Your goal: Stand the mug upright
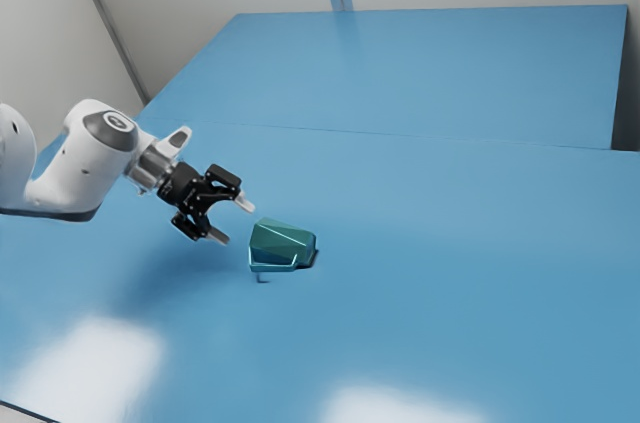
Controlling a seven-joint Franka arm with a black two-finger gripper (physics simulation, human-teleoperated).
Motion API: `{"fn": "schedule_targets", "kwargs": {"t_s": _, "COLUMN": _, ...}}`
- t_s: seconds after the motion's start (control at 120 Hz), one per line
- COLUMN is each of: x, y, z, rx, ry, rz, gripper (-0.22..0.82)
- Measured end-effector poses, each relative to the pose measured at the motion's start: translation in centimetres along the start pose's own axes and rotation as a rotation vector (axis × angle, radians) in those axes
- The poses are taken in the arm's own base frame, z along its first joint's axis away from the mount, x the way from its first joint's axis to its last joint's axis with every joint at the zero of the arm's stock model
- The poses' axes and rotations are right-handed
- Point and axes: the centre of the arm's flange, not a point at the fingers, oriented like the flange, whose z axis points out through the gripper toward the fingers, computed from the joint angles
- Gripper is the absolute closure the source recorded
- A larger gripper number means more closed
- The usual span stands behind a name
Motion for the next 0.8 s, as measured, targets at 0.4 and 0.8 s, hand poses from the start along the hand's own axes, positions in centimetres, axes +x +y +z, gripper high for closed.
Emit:
{"fn": "schedule_targets", "kwargs": {"t_s": 0.4, "x": 1.2, "y": -2.1, "z": 3.5, "rx": -0.141, "ry": 0.122, "rz": 0.135, "gripper": 0.02}}
{"fn": "schedule_targets", "kwargs": {"t_s": 0.8, "x": 1.0, "y": -0.7, "z": 6.3, "rx": -0.162, "ry": 0.126, "rz": 0.274, "gripper": 0.13}}
